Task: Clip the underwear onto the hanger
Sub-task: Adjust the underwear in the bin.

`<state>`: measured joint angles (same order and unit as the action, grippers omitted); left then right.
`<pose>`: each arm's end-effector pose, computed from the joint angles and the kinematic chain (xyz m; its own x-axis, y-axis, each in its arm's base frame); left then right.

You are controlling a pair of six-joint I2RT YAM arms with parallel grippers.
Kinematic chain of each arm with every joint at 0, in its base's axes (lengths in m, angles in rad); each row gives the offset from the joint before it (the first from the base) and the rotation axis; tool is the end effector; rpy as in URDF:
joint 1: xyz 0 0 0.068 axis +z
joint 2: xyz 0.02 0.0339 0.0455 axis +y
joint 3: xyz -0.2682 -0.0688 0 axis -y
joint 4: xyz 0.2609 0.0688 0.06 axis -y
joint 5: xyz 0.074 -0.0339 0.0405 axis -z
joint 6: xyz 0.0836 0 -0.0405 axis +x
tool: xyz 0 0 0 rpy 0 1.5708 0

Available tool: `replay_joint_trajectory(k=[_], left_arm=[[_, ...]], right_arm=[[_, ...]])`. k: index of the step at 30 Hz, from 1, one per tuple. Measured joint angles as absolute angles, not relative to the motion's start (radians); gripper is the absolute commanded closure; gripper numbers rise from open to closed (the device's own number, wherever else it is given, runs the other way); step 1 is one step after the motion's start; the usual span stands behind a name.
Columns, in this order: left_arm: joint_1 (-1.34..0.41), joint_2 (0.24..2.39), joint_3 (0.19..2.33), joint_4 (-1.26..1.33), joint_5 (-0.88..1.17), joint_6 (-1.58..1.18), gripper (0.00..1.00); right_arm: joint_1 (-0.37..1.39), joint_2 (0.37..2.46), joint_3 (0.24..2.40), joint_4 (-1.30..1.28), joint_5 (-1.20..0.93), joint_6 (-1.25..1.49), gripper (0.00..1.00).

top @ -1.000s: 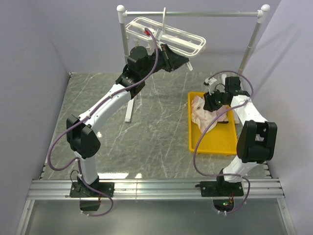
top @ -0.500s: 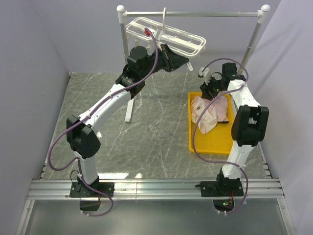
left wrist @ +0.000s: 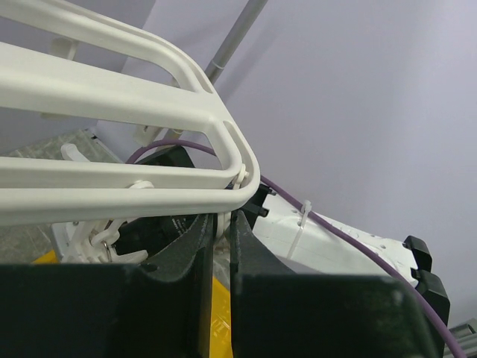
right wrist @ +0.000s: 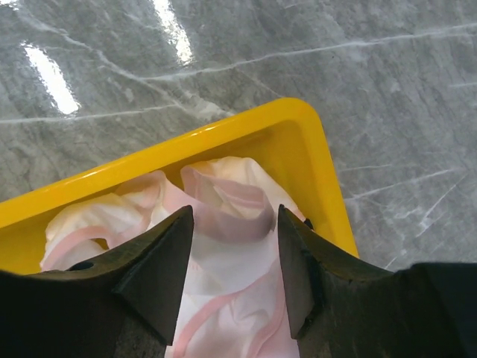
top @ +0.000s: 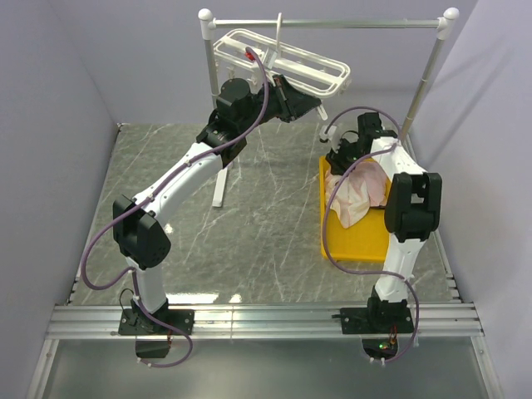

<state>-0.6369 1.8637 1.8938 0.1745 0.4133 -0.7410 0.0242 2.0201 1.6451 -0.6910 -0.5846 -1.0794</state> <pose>0.3851 -0.3266 0.4687 -0.4605 -0.4283 -0.7775 0.7453 0.2891 -0.6007 0.4695 0.0575 0.1896 -0.1598 -0.7393 -0.6541 -0.9069 0.3717 -0.1985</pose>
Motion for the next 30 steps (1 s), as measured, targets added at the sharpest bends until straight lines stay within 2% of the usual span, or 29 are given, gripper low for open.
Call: replay_joint_trajectory(k=[2, 3, 4, 5, 8, 13, 23, 30], left_arm=[[-0.636, 1.864, 1.894, 0.175, 0.413, -0.741, 1.0], [-0.636, 1.864, 1.894, 0.175, 0.414, -0.741, 1.0], [-0.636, 1.864, 1.894, 0.175, 0.414, -0.741, 1.0], [-0.636, 1.864, 1.894, 0.175, 0.414, -0.741, 1.0], [-0.636, 1.864, 1.894, 0.175, 0.413, -0.741, 1.0], [-0.636, 1.864, 1.894, 0.175, 0.414, -0.741, 1.0], [-0.636, 1.869, 1.894, 0.176, 0.414, -0.741, 1.0], [-0.635, 1.879, 1.894, 0.175, 0.414, -0.741, 1.0]], right_arm=[[0.025, 2.03, 1.648, -0.689, -0.582, -1.076, 0.56], [0.025, 2.035, 1.65, -0.688, -0.58, -1.075, 0.67], [0.025, 2.038, 1.651, -0.69, -0.579, -1.077, 0.72], [0.025, 2.04, 1.651, -0.695, -0.579, -1.077, 0.85], [0.024, 2.038, 1.652, -0.724, -0.581, -1.085, 1.0], [0.011, 1.971, 1.639, -0.784, -0.606, -1.079, 1.0], [-0.076, 1.529, 1.581, -0.852, -0.675, -1.013, 1.0], [-0.078, 1.375, 1.496, -0.87, -0.692, -0.92, 1.0]])
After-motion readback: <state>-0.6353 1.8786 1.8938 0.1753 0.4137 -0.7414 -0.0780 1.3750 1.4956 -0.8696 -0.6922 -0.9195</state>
